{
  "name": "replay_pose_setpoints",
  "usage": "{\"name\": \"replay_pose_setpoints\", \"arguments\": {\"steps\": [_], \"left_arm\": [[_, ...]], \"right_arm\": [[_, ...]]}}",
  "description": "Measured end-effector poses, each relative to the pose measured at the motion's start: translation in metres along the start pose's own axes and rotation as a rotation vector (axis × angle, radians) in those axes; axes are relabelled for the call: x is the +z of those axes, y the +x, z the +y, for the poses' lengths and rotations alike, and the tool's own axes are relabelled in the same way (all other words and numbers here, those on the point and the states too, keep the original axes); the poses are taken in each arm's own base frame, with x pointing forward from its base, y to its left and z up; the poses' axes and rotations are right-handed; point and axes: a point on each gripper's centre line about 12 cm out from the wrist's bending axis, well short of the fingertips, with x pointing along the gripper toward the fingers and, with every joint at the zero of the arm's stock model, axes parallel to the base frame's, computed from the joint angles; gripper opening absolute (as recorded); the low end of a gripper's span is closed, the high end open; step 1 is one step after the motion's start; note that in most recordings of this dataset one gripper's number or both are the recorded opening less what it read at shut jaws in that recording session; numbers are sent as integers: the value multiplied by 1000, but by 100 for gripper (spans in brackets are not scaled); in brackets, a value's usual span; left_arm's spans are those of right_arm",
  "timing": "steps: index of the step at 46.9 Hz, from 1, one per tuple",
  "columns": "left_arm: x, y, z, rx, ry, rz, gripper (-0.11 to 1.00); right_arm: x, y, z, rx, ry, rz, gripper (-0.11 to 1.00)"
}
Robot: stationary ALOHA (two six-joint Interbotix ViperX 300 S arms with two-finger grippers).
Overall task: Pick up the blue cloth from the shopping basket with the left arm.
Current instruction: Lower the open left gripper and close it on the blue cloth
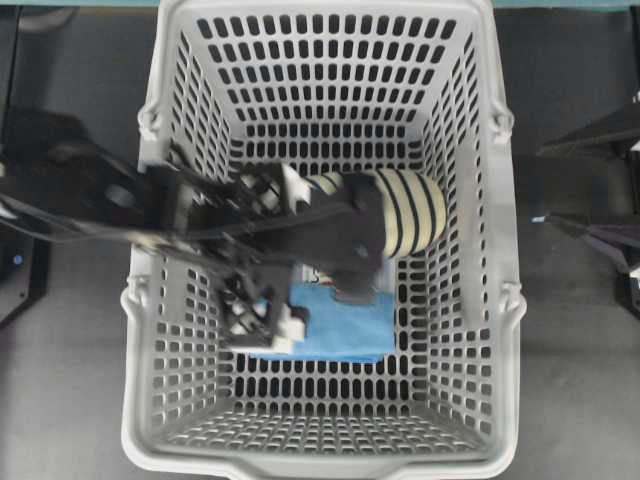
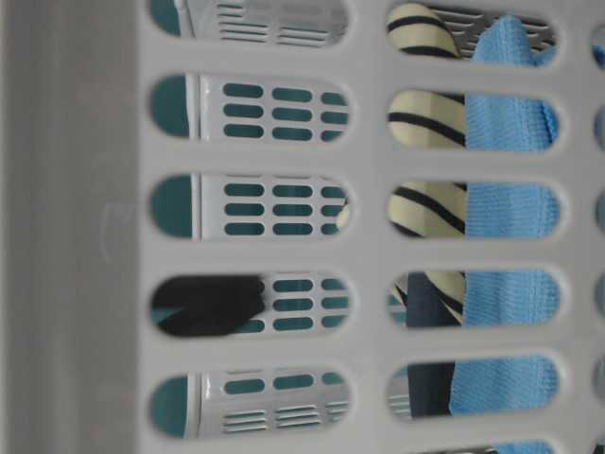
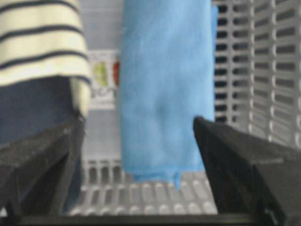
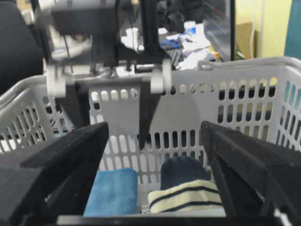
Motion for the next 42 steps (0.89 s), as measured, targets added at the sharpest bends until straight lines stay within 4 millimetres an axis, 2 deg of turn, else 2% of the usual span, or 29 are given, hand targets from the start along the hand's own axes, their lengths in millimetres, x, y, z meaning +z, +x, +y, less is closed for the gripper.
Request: {"name": "replay_pose_setpoints", "arguments": {"steps": [7, 22, 28, 36, 42], "left_arm": [[-5, 32, -3, 1, 1, 54, 89], [-12, 76, -10, -5, 9, 84, 88], [-18, 89, -12, -3, 14, 112, 88], [-24, 94, -11, -3, 7, 123, 86], [-30, 97, -11, -3, 9, 127, 74]], "right_arm": [[0, 0, 0, 0, -5, 0, 77], [0, 0, -4, -20, -4, -1, 77], [1, 0, -5, -27, -3, -3, 76], [0, 0, -6, -29, -3, 0, 76], [0, 0, -6, -31, -5, 0, 76]]}}
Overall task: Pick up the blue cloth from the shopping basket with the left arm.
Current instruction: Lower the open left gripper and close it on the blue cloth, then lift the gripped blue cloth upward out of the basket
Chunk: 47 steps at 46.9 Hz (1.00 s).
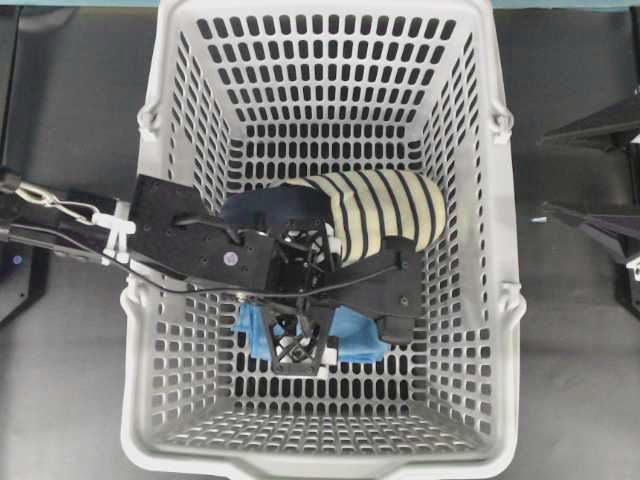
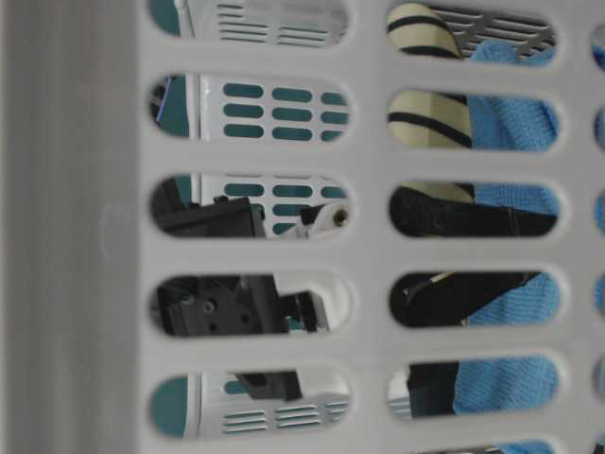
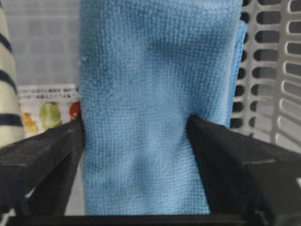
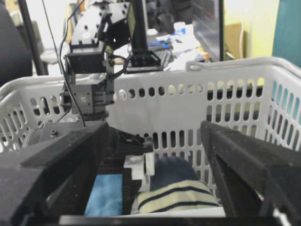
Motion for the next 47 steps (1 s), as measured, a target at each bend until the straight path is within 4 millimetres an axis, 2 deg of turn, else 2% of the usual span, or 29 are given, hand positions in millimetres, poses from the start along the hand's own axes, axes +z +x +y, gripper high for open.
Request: {"name": "replay_pose_setpoints", "arguments": {"steps": [4, 10, 13, 18, 22, 30, 40, 47], "left_arm": [[-1, 1, 0, 0, 3, 2, 57], [0, 0, -1, 0, 13, -2, 24], [3, -3, -3, -3, 22, -11, 13], [10, -13, -5, -7, 30, -31, 12], [18, -30, -3, -4, 25, -51, 12], [41, -81, -3, -3, 5, -83, 12], [63, -156, -7, -7, -11, -95, 12], [73, -193, -9, -11, -32, -101, 12]], "right_arm": [[0, 0, 0, 0, 0, 0, 76], [0, 0, 0, 2, 0, 0, 76], [0, 0, 0, 0, 0, 0, 76], [-1, 0, 0, 2, 0, 2, 76], [-1, 0, 0, 1, 0, 2, 76], [-1, 0, 0, 2, 0, 0, 76], [-1, 0, 0, 0, 2, -2, 76], [-1, 0, 0, 2, 3, -1, 76]]}}
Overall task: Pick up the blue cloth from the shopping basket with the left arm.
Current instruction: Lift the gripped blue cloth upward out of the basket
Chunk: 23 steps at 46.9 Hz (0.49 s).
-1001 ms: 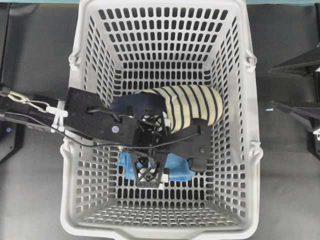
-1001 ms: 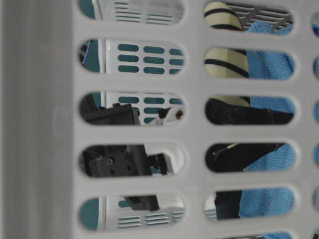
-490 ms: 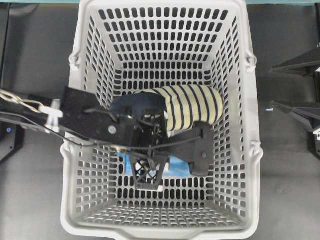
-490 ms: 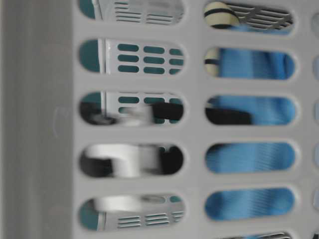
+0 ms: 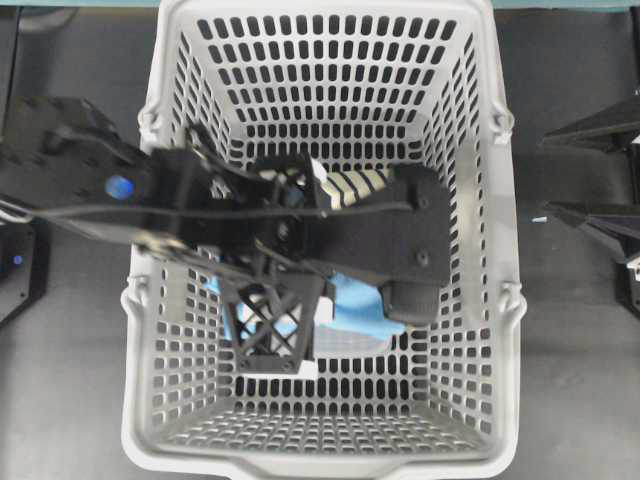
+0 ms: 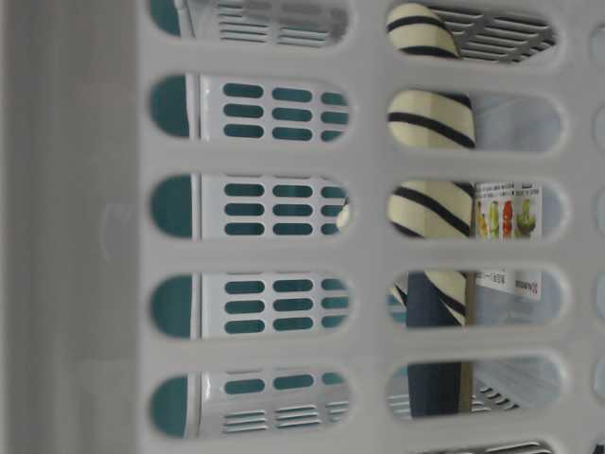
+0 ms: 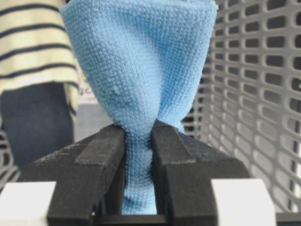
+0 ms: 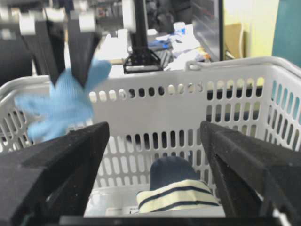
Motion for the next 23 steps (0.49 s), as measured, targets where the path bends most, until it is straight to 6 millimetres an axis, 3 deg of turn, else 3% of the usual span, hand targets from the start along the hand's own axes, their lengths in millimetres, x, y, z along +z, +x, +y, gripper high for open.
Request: {"name": "replay_pose_setpoints", "arguments": {"steps": [5, 23], "left_arm": [[3, -14, 0, 1, -2, 6, 12], [0, -13, 1, 8, 3, 42, 12]], "right_arm": [[0, 0, 0, 0, 0, 0, 76], [0, 0, 0, -1, -2, -2, 76]]}}
